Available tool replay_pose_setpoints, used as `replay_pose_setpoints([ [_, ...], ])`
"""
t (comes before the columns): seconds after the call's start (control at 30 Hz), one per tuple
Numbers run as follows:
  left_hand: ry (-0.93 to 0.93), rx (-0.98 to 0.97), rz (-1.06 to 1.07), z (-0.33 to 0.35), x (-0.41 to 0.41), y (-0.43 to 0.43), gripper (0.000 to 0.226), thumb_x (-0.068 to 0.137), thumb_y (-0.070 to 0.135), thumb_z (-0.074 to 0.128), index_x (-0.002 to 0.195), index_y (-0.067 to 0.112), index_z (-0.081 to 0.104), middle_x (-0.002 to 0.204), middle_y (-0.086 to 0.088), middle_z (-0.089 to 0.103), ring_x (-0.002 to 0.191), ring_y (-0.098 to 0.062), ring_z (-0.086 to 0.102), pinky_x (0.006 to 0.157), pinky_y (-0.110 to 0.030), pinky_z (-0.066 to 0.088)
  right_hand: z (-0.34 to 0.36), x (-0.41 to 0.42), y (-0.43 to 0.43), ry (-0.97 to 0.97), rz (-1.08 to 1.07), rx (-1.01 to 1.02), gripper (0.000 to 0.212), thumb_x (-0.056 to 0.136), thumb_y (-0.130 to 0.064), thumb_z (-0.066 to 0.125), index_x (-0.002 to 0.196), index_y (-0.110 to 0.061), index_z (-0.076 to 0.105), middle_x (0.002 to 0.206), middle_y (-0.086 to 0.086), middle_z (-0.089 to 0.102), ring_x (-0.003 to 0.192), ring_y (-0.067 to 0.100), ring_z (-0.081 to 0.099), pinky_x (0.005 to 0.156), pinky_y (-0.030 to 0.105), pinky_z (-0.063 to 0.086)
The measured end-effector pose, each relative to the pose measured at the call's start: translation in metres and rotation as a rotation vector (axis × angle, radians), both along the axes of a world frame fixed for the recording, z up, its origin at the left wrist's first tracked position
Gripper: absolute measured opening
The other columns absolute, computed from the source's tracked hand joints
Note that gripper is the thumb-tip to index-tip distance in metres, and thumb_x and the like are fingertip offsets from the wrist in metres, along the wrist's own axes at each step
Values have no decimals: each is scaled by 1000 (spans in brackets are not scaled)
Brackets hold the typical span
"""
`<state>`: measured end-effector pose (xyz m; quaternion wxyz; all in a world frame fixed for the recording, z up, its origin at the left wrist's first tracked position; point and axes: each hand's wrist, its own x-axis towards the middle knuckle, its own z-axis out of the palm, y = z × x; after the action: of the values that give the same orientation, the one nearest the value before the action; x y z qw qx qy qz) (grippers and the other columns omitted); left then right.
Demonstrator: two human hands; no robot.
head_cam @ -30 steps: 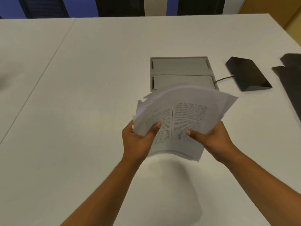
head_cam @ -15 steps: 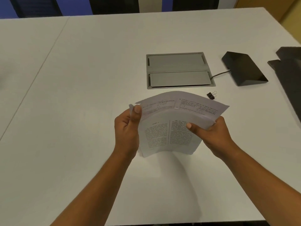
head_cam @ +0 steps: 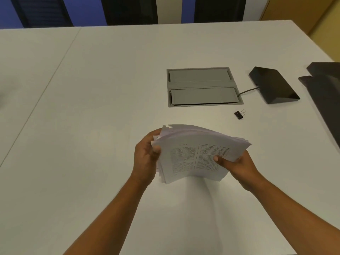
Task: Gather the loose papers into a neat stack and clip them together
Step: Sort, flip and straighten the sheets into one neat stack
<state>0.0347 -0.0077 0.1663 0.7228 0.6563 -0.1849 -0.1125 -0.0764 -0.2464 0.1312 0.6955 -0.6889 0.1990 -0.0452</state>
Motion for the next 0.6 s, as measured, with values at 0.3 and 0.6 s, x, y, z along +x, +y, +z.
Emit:
replay_pose_setpoints([
  [0.3,161,381,-114,-37,-2,2,37,71,40,83,101,55,68,105,6,76,98,-10,72,85,-44,60,-22,3,5,26,2,22,45,72,-20,80,111,-36,66,112,-1,73,106,21,68,89,42,57],
  [0.6,74,129,67,-27,-19,-50,47,88,14,69,122,45,59,112,15,69,111,-12,64,84,-31,59,10,22,-23,-108,-30,-65,29,72,-26,73,99,-37,69,96,-22,76,91,5,71,70,20,58],
])
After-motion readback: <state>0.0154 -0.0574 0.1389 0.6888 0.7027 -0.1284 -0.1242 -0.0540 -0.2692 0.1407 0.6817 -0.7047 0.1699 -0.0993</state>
